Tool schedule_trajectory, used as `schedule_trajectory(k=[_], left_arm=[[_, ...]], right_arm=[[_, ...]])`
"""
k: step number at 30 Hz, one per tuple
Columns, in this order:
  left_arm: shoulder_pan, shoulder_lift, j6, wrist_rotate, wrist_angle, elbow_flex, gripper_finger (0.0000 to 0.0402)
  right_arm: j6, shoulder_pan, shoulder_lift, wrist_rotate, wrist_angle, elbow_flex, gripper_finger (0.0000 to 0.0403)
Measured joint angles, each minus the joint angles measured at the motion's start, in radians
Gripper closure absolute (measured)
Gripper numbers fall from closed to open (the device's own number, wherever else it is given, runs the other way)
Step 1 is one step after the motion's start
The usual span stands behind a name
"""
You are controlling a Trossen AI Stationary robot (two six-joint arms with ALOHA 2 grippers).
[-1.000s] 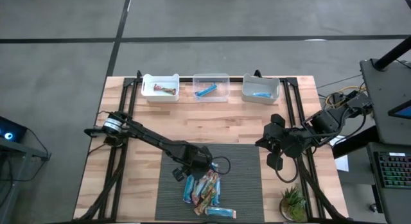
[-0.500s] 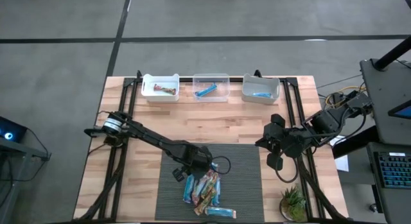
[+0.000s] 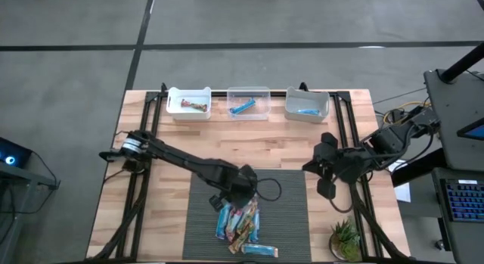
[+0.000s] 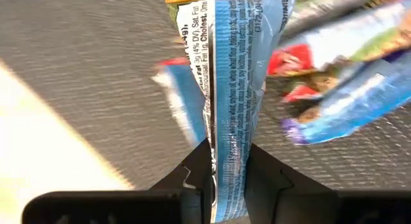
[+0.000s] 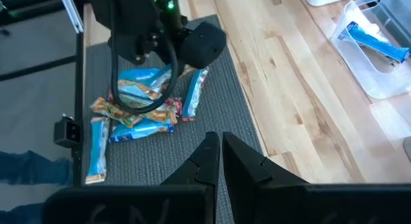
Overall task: Pick and place Granola Bars by type
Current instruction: Put the yellow granola bar into the gray bin
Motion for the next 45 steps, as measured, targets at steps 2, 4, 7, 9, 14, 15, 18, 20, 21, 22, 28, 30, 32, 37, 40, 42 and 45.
schedule_trajectory(k=[2, 4, 7, 9, 14, 15, 18, 20, 21, 22, 28, 30, 32, 37, 40, 42, 45], left_arm=[[0.018, 0.000, 0.001, -0.018, -0.024, 0.049, 0.0353], [0.041, 0.000, 0.000, -0.021, -0.043, 0.098, 0.0353], [0.080, 0.000, 0.000, -0.022, -0.043, 0.168, 0.0353], [0.108, -0.001, 0.000, -0.022, -0.043, 0.212, 0.0353], [0.178, -0.001, -0.001, -0.022, -0.042, 0.302, 0.0353], [0.192, -0.001, -0.001, -0.022, -0.041, 0.318, 0.0353], [0.233, -0.001, -0.001, -0.022, -0.032, 0.362, 0.0353], [0.258, -0.002, -0.001, -0.020, -0.013, 0.380, 0.0353], [0.271, -0.002, -0.001, -0.015, -0.001, 0.386, 0.0353], [0.282, -0.002, -0.001, -0.006, 0.009, 0.391, 0.0353], [0.332, -0.002, -0.001, 0.028, 0.075, 0.406, 0.0353], [0.347, -0.002, 0.002, 0.042, 0.110, 0.402, 0.0353], [0.361, -0.002, 0.001, 0.067, 0.151, 0.400, 0.0353], [0.393, -0.001, -0.013, 0.087, 0.229, 0.400, 0.0353], [0.410, 0.000, -0.033, 0.088, 0.252, 0.399, 0.0353], [0.421, 0.000, -0.050, 0.088, 0.255, 0.399, 0.0353], [0.436, 0.000, -0.067, 0.094, 0.258, 0.400, 0.0353]], right_arm=[[0.000, 0.000, -0.016, 0.001, 0.002, 0.000, 0.0390], [-0.001, 0.000, -0.035, 0.001, 0.001, 0.000, 0.0390], [-0.003, 0.000, -0.069, 0.025, -0.006, 0.000, 0.0390], [-0.004, 0.000, -0.092, 0.065, -0.023, 0.000, 0.0390], [-0.001, 0.000, -0.152, 0.153, -0.094, 0.000, 0.0390], [0.000, 0.000, -0.165, 0.160, -0.109, 0.000, 0.0390], [0.000, 0.000, -0.203, 0.160, -0.127, -0.012, 0.0390], [-0.004, 0.000, -0.235, 0.159, -0.125, -0.026, 0.0390], [-0.004, 0.000, -0.254, 0.159, -0.125, -0.035, 0.0390], [-0.005, 0.000, -0.274, 0.159, -0.125, -0.047, 0.0390], [-0.001, -0.001, -0.403, 0.159, -0.104, -0.143, 0.0390], [0.000, -0.002, -0.448, 0.159, -0.091, -0.180, 0.0390], [0.000, -0.002, -0.492, 0.158, -0.074, -0.221, 0.0390], [-0.050, -0.002, -0.617, 0.136, 0.067, -0.347, 0.0390], [-0.125, -0.002, -0.698, 0.097, 0.212, -0.420, 0.0390], [-0.157, -0.002, -0.748, 0.095, 0.271, -0.457, 0.0390], [-0.168, -0.002, -0.801, 0.101, 0.275, -0.490, 0.0390]])
